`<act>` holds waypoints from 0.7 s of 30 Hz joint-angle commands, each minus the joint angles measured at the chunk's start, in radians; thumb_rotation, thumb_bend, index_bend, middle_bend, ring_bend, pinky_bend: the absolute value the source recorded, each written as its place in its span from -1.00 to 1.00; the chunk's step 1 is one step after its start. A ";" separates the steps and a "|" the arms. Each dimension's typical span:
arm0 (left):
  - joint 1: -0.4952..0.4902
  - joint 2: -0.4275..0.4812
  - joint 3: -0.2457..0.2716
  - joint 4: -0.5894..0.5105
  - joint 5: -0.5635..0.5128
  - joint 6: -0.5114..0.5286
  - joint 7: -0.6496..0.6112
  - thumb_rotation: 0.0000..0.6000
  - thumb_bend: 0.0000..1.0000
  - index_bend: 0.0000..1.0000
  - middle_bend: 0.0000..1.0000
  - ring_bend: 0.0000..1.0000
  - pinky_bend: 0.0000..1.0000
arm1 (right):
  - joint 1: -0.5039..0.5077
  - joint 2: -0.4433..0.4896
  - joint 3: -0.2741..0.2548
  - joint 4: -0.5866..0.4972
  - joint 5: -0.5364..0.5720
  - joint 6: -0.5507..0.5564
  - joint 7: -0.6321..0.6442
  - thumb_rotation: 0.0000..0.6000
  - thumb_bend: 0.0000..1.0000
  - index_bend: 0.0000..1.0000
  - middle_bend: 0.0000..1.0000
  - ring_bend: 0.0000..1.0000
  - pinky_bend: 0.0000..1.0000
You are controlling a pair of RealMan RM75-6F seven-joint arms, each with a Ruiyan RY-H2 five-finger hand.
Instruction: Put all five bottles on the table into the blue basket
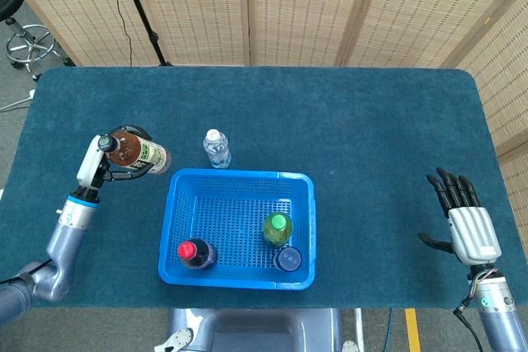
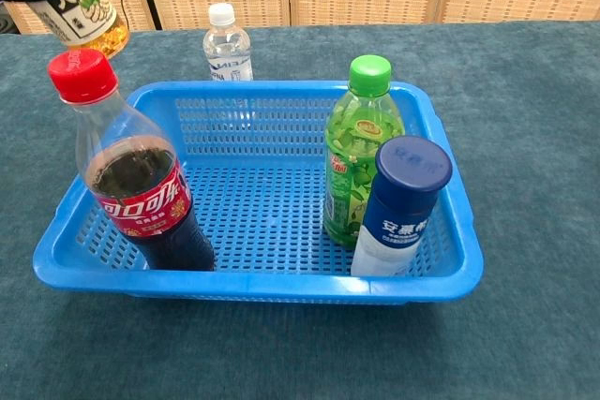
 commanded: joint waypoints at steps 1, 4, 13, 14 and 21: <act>0.001 0.145 0.038 -0.218 0.071 -0.003 0.009 1.00 -0.18 0.15 -0.08 -0.22 -0.10 | -0.001 0.001 0.001 -0.001 -0.001 0.000 -0.001 1.00 -1.00 -1.00 -1.00 -1.00 -1.00; -0.010 0.174 0.063 -0.290 0.103 -0.021 0.002 1.00 -0.18 0.13 -0.08 -0.22 -0.10 | -0.004 0.002 0.003 -0.004 -0.004 0.002 -0.003 1.00 -1.00 -1.00 -1.00 -1.00 -1.00; -0.070 0.147 0.121 -0.373 0.132 -0.133 0.016 1.00 -0.19 0.09 -0.10 -0.25 -0.10 | -0.008 0.004 0.005 -0.011 -0.011 -0.002 -0.007 1.00 -1.00 -1.00 -1.00 -1.00 -1.00; -0.077 0.137 0.126 -0.368 0.133 -0.146 0.027 1.00 -0.19 0.09 -0.10 -0.26 -0.10 | -0.009 0.005 0.006 -0.011 -0.010 -0.003 -0.006 1.00 -1.00 -1.00 -1.00 -1.00 -1.00; -0.096 0.066 0.137 -0.324 0.097 -0.199 0.123 1.00 -0.20 0.04 -0.14 -0.30 -0.10 | -0.012 0.009 0.011 -0.010 -0.006 -0.008 0.004 1.00 -1.00 -1.00 -1.00 -1.00 -1.00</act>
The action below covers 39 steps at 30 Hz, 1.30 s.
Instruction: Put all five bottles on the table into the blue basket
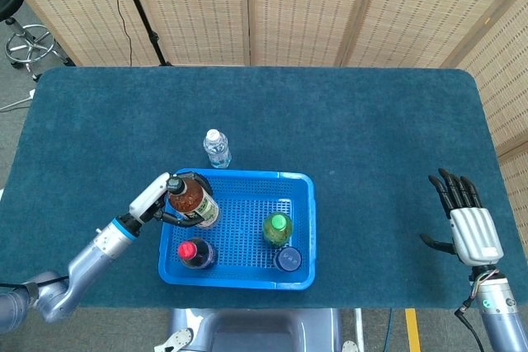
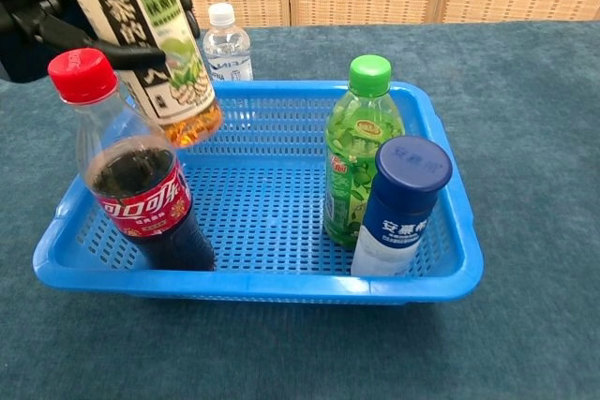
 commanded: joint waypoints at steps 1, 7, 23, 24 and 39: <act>-0.013 -0.043 0.009 0.028 -0.024 -0.034 0.041 1.00 -0.20 0.01 -0.17 -0.35 -0.12 | -0.001 0.000 0.001 0.000 -0.001 -0.001 0.003 1.00 -1.00 -1.00 -1.00 -1.00 -1.00; -0.071 -0.052 0.079 0.072 0.064 -0.097 -0.023 1.00 -0.37 -0.98 -1.00 -1.00 -0.99 | -0.004 0.003 0.005 0.002 -0.002 -0.001 0.010 1.00 -1.00 -1.00 -1.00 -1.00 -1.00; 0.006 0.043 0.040 0.064 0.048 0.169 -0.008 1.00 -0.52 -1.00 -1.00 -1.00 -1.00 | -0.009 0.007 0.008 -0.010 -0.011 -0.007 0.016 1.00 -1.00 -1.00 -1.00 -1.00 -1.00; 0.011 0.053 0.034 0.060 0.041 0.180 0.000 1.00 -0.52 -1.00 -1.00 -1.00 -1.00 | -0.009 0.008 0.008 -0.011 -0.012 -0.007 0.017 1.00 -1.00 -1.00 -1.00 -1.00 -1.00; -0.070 0.086 -0.079 0.175 -0.279 -0.168 0.107 1.00 -0.87 -1.00 -1.00 -1.00 -1.00 | -0.003 0.004 0.005 -0.025 -0.026 -0.025 0.019 1.00 -1.00 -1.00 -1.00 -1.00 -1.00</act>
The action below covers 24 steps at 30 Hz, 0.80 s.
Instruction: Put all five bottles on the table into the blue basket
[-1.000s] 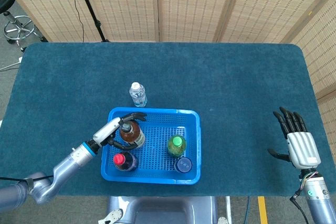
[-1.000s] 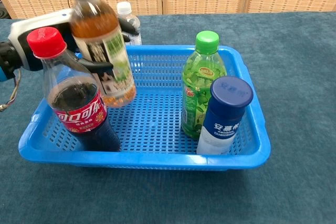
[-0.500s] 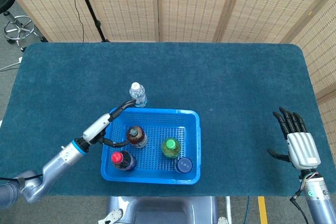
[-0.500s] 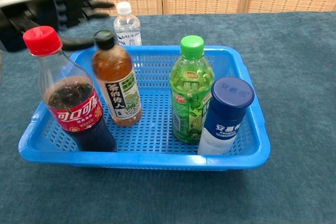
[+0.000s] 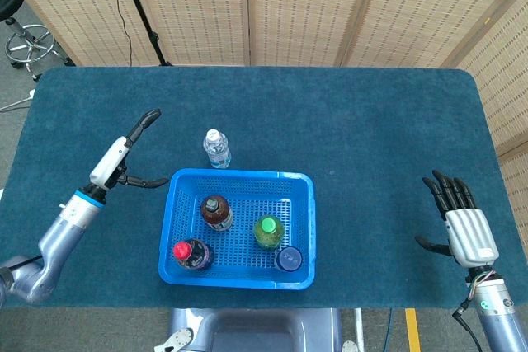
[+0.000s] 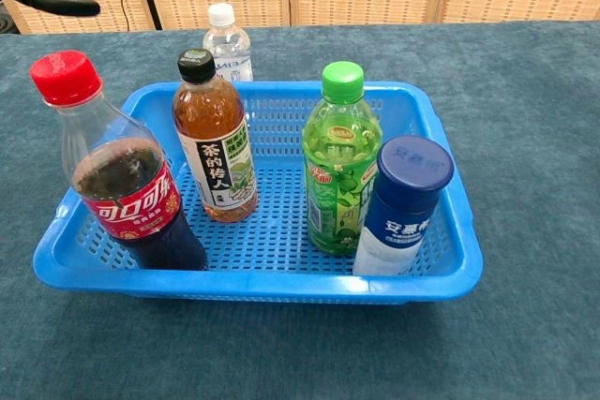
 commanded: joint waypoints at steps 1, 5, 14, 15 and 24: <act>-0.061 -0.025 -0.041 0.070 -0.108 -0.151 0.063 1.00 -0.88 -1.00 -1.00 -1.00 -1.00 | 0.003 -0.003 0.000 -0.001 0.000 -0.007 -0.001 1.00 -1.00 -1.00 -1.00 -1.00 -1.00; -0.091 -0.065 -0.064 0.126 -0.163 -0.235 0.088 1.00 -0.88 -1.00 -1.00 -1.00 -1.00 | 0.003 -0.005 0.000 0.002 0.006 -0.014 -0.002 1.00 -1.00 -1.00 -1.00 -1.00 -1.00; -0.142 -0.145 -0.078 0.212 -0.160 -0.357 0.037 1.00 -0.88 -1.00 -1.00 -1.00 -1.00 | 0.008 -0.009 0.004 0.016 0.020 -0.034 0.008 1.00 -1.00 -1.00 -1.00 -1.00 -1.00; -0.151 -0.152 -0.080 0.220 -0.160 -0.374 0.040 1.00 -0.88 -1.00 -1.00 -1.00 -1.00 | 0.009 -0.009 0.004 0.018 0.022 -0.036 0.010 1.00 -1.00 -1.00 -1.00 -1.00 -1.00; -0.216 -0.209 -0.113 0.289 -0.197 -0.490 0.073 1.00 -0.87 -1.00 -1.00 -1.00 -1.00 | 0.013 -0.013 0.004 0.027 0.024 -0.048 0.019 1.00 -1.00 -1.00 -1.00 -1.00 -1.00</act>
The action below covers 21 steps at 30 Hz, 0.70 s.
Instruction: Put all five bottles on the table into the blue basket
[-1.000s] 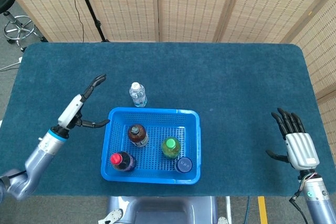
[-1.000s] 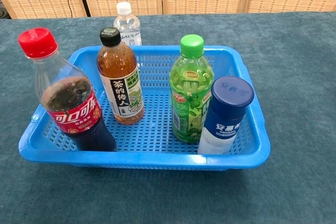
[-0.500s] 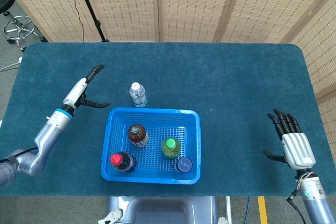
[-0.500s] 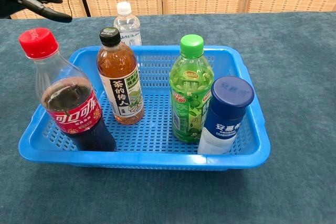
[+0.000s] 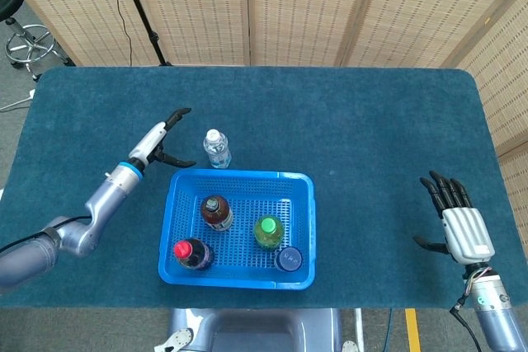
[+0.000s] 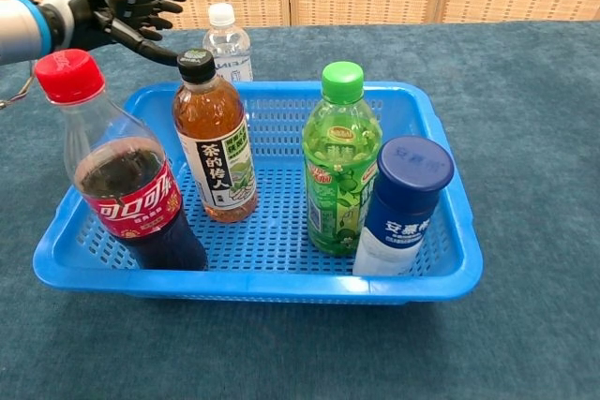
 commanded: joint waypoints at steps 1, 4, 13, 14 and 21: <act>-0.025 -0.023 -0.012 0.019 -0.010 -0.041 0.008 1.00 -0.87 -1.00 -1.00 -1.00 -1.00 | 0.000 -0.001 0.001 0.001 0.002 -0.002 0.002 1.00 -1.00 -1.00 -1.00 -1.00 -1.00; -0.038 -0.041 -0.018 0.042 -0.011 -0.062 0.005 1.00 -0.88 -1.00 -1.00 -1.00 -1.00 | 0.001 -0.001 0.001 0.002 0.004 -0.005 0.005 1.00 -1.00 -1.00 -1.00 -1.00 -1.00; -0.082 -0.103 -0.026 0.117 0.004 -0.130 -0.009 1.00 -0.87 -1.00 -1.00 -1.00 -1.00 | 0.007 0.001 0.002 -0.005 0.003 -0.015 0.021 1.00 -1.00 -1.00 -1.00 -1.00 -1.00; -0.086 -0.112 -0.026 0.127 0.008 -0.134 -0.010 1.00 -0.85 -1.00 -1.00 -1.00 -1.00 | 0.007 0.001 0.002 -0.004 0.005 -0.017 0.023 1.00 -1.00 -1.00 -1.00 -1.00 -1.00; -0.103 -0.227 -0.058 0.250 -0.030 -0.102 0.041 1.00 -0.41 -0.81 -0.89 -0.89 -0.62 | 0.016 0.000 0.007 0.019 0.012 -0.035 0.055 1.00 -1.00 -1.00 -1.00 -1.00 -1.00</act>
